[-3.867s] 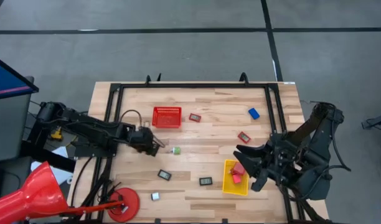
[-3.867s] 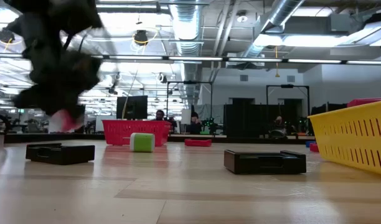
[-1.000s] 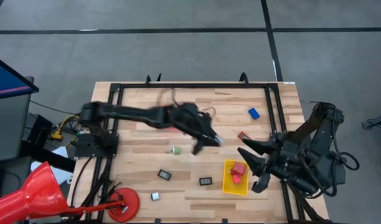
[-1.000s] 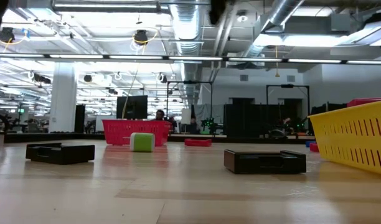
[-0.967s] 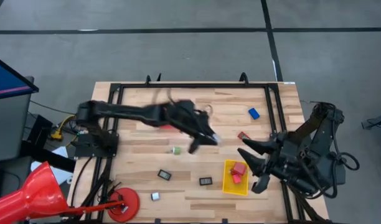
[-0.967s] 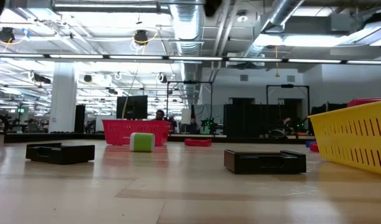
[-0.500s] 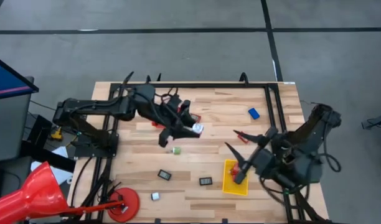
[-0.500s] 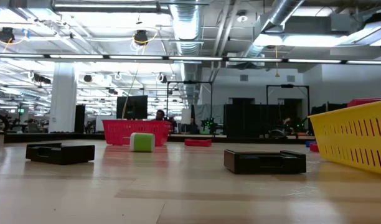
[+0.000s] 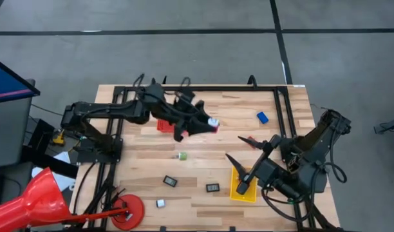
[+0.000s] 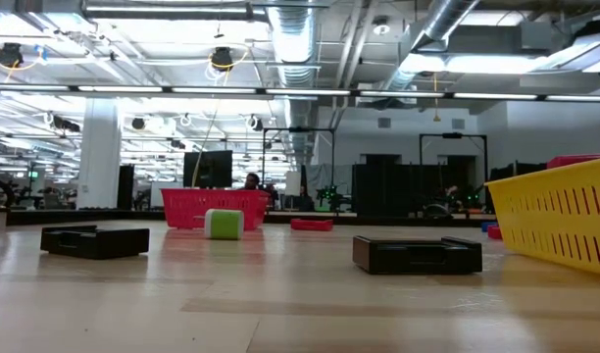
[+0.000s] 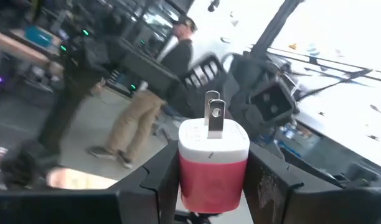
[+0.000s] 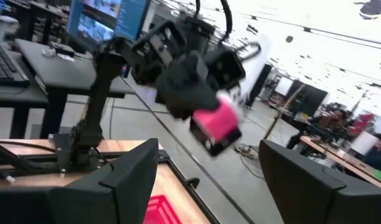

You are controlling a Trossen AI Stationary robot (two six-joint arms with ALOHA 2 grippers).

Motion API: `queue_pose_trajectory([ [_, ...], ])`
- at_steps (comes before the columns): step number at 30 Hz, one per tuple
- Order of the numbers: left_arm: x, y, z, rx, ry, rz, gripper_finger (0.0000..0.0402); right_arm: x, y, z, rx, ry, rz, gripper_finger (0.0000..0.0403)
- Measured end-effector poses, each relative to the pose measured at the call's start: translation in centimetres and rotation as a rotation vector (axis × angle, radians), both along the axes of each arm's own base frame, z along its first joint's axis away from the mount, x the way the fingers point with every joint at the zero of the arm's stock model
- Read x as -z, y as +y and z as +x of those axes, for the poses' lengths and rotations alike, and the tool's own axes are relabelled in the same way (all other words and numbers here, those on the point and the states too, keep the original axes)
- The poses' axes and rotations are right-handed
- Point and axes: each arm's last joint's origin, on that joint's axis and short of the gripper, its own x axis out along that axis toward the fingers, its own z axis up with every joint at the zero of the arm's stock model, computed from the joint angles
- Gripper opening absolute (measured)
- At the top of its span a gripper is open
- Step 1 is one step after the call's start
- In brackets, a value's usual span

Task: Pick & Place Office items
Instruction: Put the pink charger adapter into the yellow basket

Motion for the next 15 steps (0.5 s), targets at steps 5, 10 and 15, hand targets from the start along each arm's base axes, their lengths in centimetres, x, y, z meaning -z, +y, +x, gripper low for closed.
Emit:
queue_pose_trajectory([
  [5,0.5,-1.1,1.0,0.048,-0.032,-0.053,0.0139,-0.2,-0.1,0.3,-0.066,-0.032,0.010,0.0288],
  [10,0.2,-1.8,1.1,0.073,-0.064,-0.079,0.0139,-0.5,-0.1,0.2,-0.071,-0.061,0.035,0.0312],
  [15,-0.4,-2.5,0.7,0.100,-0.123,-0.098,0.0139,-0.7,-0.2,0.5,-0.114,-0.082,0.037,0.0339],
])
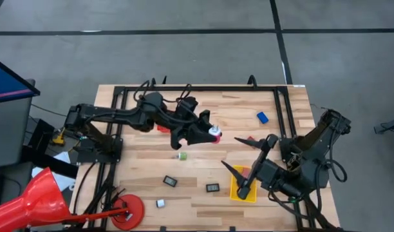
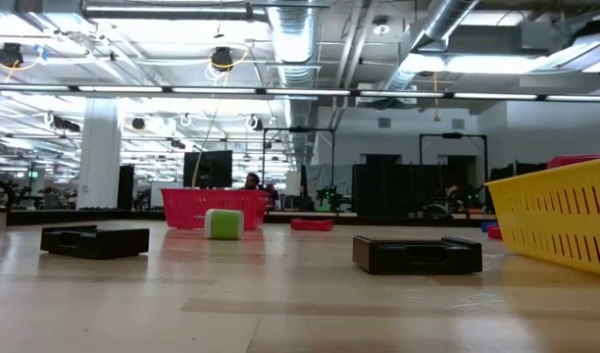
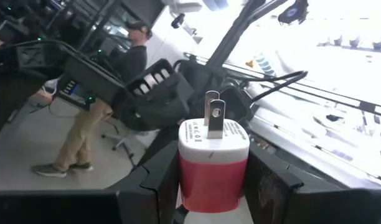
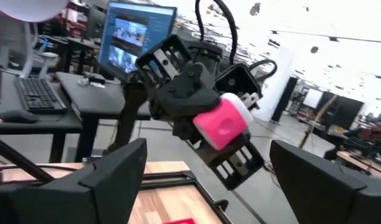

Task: Pick & Place Office items
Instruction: Put the pink charger adapter into the yellow basket

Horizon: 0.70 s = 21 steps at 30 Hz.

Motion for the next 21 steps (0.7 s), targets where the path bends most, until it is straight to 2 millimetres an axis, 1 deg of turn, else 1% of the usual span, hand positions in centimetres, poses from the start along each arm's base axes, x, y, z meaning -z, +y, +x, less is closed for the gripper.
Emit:
queue_pose_trajectory([
  [6,0.0,-0.4,0.0,0.013,0.007,-0.008,0.0139,0.0,-0.7,0.6,0.005,-0.006,-0.004,0.0358],
  [10,0.0,-0.8,-0.1,0.024,0.011,-0.018,0.0139,0.0,-1.0,1.0,-0.009,-0.011,-0.011,0.0359],
  [21,0.1,-0.8,0.0,0.027,0.016,-0.023,0.0139,-0.1,-1.9,1.9,-0.040,-0.035,-0.011,0.0359],
])
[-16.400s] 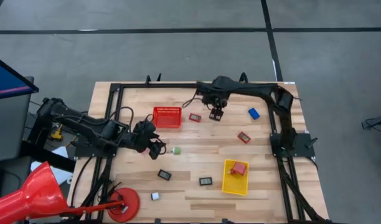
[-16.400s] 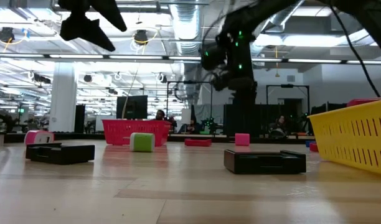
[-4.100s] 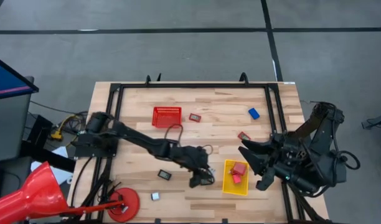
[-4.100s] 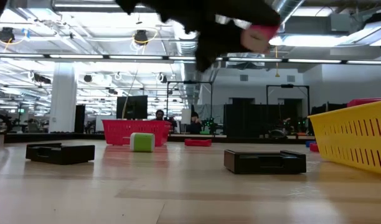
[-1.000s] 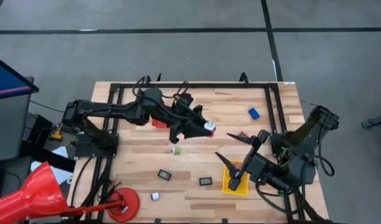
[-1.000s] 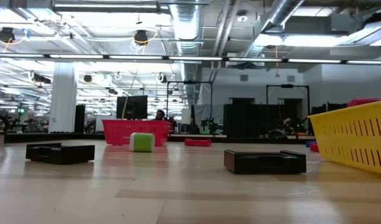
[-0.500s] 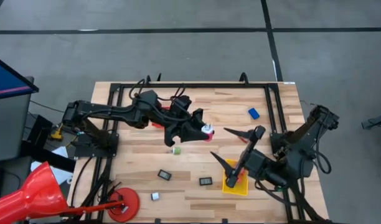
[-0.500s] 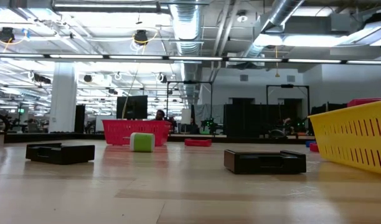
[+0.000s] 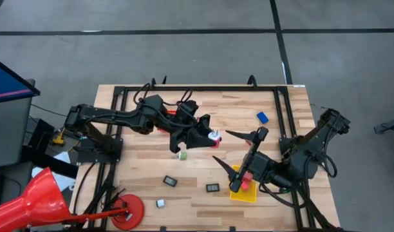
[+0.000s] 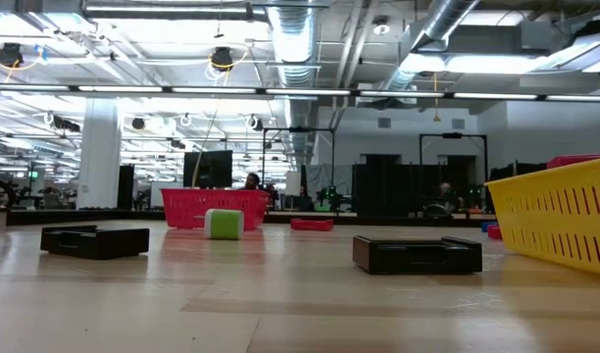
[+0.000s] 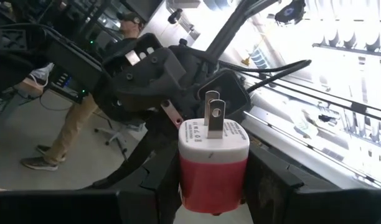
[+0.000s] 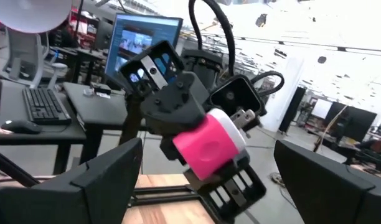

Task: Pick & Place Office items
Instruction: Put the pink charger adapter into the yellow basket

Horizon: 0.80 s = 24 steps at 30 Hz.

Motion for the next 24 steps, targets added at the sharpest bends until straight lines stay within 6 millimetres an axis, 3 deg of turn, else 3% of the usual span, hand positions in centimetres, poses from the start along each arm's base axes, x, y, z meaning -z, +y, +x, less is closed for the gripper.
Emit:
queue_pose_trajectory([
  [24,0.1,0.0,0.1,-0.001,0.007,-0.003,0.0139,0.0,-1.2,1.1,-0.019,-0.025,0.016,0.0351],
])
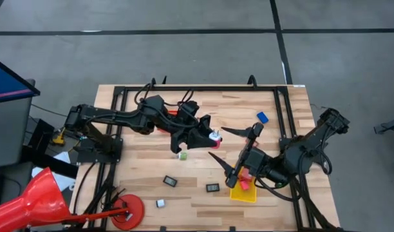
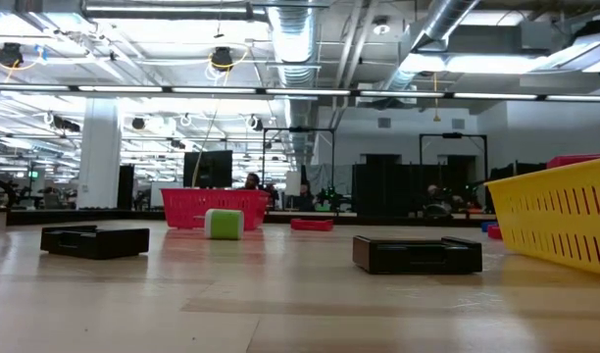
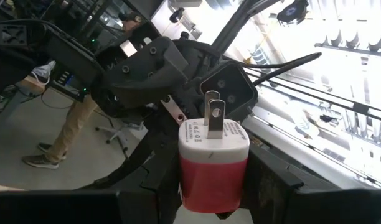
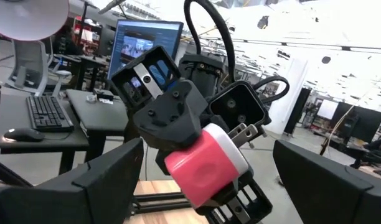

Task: Pick & Place Office items
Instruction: Put the pink charger adapter into the yellow basket

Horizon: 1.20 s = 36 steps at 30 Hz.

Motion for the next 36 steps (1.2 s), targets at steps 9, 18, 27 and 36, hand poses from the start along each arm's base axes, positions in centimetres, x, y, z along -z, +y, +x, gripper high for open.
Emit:
queue_pose_trajectory([
  [9,0.00,0.00,0.00,0.000,0.000,0.000,0.0139,0.77,-0.19,0.37,-0.006,0.033,0.028,0.0325],
  [18,0.00,0.00,0.00,0.000,0.000,0.000,0.0139,0.80,-0.19,0.38,-0.006,0.034,0.029,0.0300],
  [27,0.00,0.00,0.00,0.000,0.000,0.000,0.0139,0.77,-0.22,0.38,-0.002,0.035,0.026,0.0299],
  [36,0.00,-0.19,-0.03,0.005,0.000,0.000,0.0139,0.76,-0.54,0.58,0.010,0.034,0.026,0.0299],
])
